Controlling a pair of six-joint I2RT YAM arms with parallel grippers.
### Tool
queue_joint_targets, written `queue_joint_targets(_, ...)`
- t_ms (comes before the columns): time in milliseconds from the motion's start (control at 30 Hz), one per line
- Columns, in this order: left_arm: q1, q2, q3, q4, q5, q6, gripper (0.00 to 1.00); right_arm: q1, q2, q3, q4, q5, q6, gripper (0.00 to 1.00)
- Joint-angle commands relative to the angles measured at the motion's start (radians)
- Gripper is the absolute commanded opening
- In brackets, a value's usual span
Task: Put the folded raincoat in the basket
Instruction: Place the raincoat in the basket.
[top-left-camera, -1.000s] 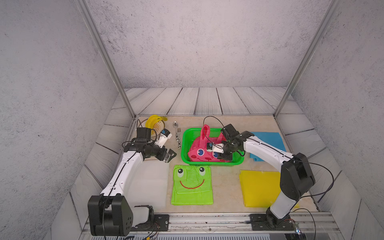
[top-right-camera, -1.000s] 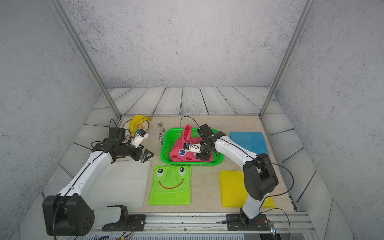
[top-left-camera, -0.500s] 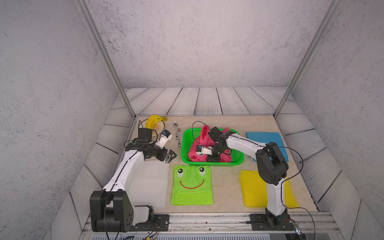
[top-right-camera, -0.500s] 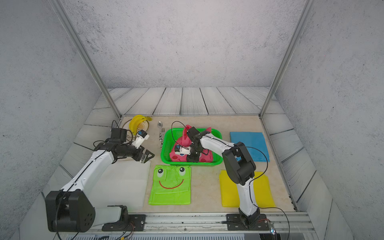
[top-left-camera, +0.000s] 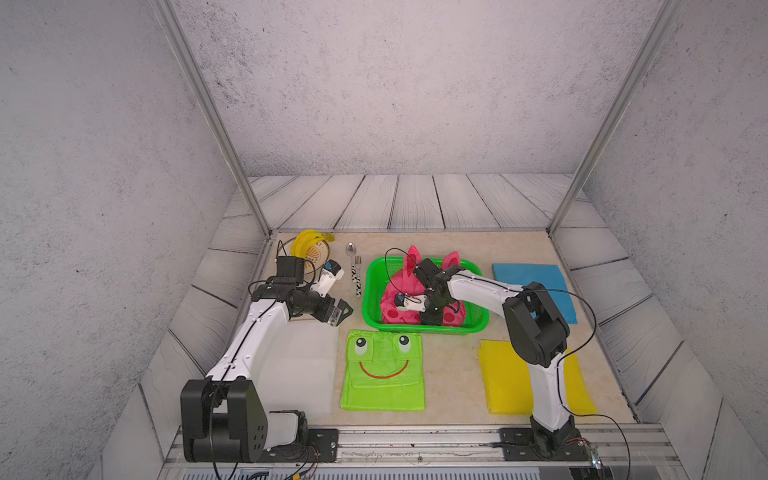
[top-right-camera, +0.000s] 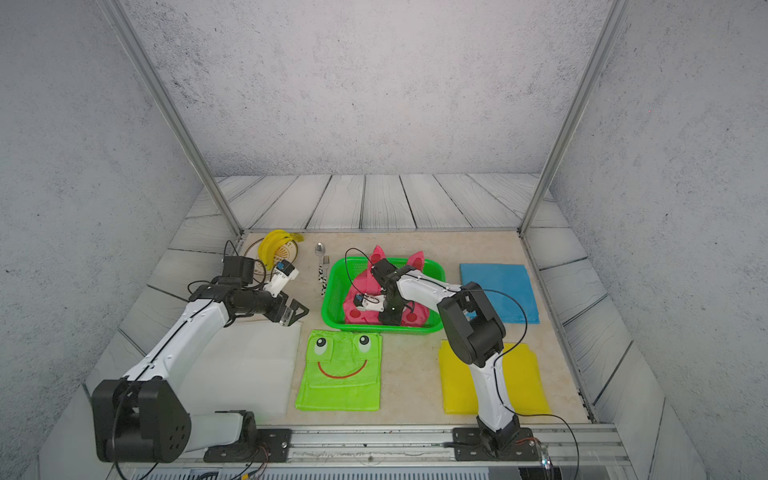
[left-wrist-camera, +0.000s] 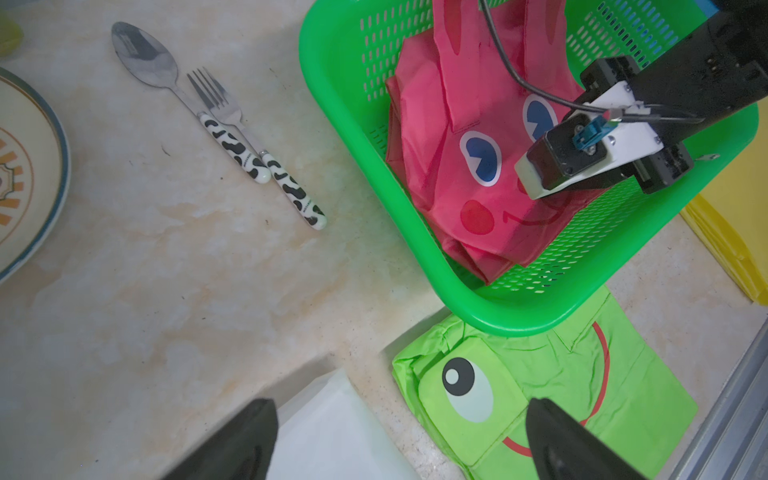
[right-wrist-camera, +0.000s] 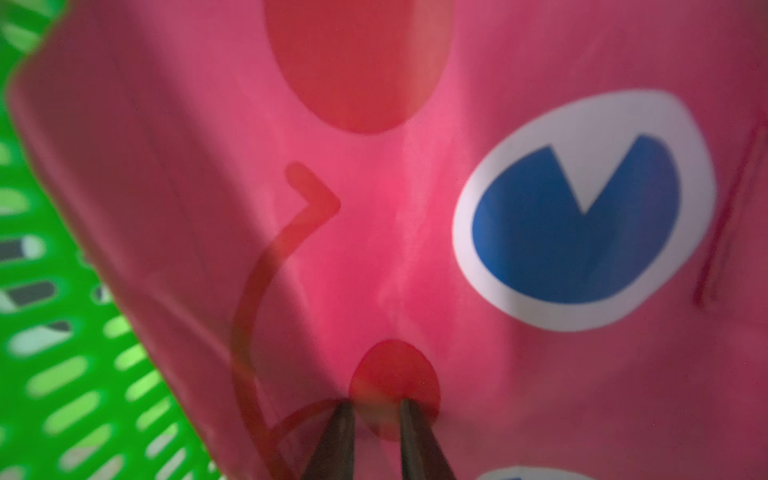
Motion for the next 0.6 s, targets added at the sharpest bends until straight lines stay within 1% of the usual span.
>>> queue_joint_targets(0, 0.006, -0.016, -0.011, -0.007, 0.0, 0.002, 1.0, -0.008, -0.038, -0.02, 0.024, 0.063, 0.021, 0.26)
queue_joint_targets(167, 0.006, -0.027, -0.017, -0.01, 0.0, 0.004, 0.99, -0.008, -0.098, 0.008, 0.012, 0.002, 0.053, 0.28)
queue_joint_targets(300, 0.006, -0.036, -0.027, -0.002, 0.005, 0.007, 0.99, -0.003, -0.093, 0.083, -0.058, -0.164, 0.088, 0.32)
queue_joint_targets(400, 0.007, -0.032, -0.022, -0.006, 0.008, 0.006, 0.99, 0.011, -0.069, 0.111, -0.047, -0.271, 0.146, 0.32)
queue_joint_targets(500, 0.008, -0.03, -0.022, -0.007, 0.007, 0.006, 0.99, 0.027, -0.036, 0.122, -0.014, -0.315, 0.203, 0.32)
queue_joint_targets(567, 0.008, -0.027, -0.026, 0.002, 0.015, 0.001, 1.0, 0.046, -0.012, 0.135, -0.015, -0.308, 0.207, 0.31)
